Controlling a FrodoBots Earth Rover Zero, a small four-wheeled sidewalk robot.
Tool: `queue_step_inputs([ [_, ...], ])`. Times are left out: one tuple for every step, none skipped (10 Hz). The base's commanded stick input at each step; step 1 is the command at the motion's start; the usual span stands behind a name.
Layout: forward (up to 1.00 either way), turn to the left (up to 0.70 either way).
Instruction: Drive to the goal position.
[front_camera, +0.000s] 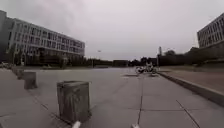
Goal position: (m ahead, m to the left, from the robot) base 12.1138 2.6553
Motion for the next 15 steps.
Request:
queue_step_inputs([
  [0.7,0.0],
  [0.7,0.0],
  [0.7,-0.08],
  [0.7,-0.3],
  [0.7,-0.35],
  [0.7,-0.35],
  [0.7,-0.35],
  [0.7,0.0],
  [0.7,0.0],
  [0.7,0.0],
  [0.7,0.0],
  [0.7,0.0],
  [0.7,0.0],
  [0.7,0.0],
  [0.7,0.0],
])
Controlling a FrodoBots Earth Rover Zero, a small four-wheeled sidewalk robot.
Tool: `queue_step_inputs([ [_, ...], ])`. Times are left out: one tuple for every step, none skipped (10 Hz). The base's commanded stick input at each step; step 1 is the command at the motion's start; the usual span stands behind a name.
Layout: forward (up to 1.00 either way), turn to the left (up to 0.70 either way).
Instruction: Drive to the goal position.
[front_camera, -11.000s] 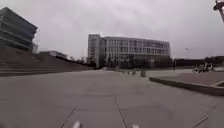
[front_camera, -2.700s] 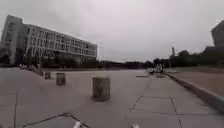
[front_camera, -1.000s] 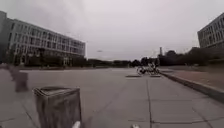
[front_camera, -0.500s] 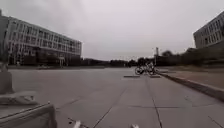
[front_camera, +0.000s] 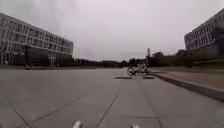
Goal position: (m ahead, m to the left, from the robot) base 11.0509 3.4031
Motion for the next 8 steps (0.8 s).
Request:
queue_step_inputs([
  [0.7,0.0],
  [0.7,0.0],
  [0.7,0.0],
  [0.7,0.01],
  [0.7,0.04],
  [0.7,0.25],
  [0.7,0.34],
  [0.7,0.1],
])
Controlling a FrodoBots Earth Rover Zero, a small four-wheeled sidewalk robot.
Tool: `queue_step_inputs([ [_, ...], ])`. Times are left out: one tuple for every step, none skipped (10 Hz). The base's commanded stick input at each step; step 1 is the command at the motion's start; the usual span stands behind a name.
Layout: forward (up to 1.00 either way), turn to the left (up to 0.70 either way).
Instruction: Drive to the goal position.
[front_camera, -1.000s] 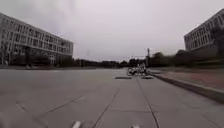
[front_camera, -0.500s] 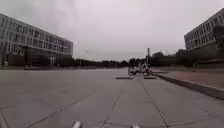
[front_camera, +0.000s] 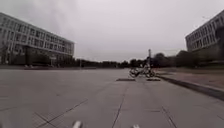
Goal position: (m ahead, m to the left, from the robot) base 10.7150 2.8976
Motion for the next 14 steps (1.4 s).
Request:
queue_step_inputs([
  [0.7,0.0],
  [0.7,0.0],
  [0.7,0.0],
  [0.7,0.0],
  [0.7,0.0],
  [0.7,0.0],
  [0.7,0.0],
  [0.7,0.0],
  [0.7,0.0],
  [0.7,0.0],
  [0.7,0.0],
  [0.7,0.0],
  [0.7,0.0],
  [0.7,0.0],
])
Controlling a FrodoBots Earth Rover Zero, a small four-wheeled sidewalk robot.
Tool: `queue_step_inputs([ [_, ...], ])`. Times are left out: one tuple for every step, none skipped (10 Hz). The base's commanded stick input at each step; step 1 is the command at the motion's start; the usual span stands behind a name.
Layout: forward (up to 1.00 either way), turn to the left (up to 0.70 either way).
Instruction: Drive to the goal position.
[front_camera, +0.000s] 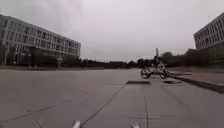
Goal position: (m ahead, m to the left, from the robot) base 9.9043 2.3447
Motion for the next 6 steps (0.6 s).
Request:
queue_step_inputs([
  [0.7,0.0],
  [0.7,0.0],
  [0.7,0.0],
  [0.7,0.0],
  [0.7,0.0],
  [0.7,0.0],
])
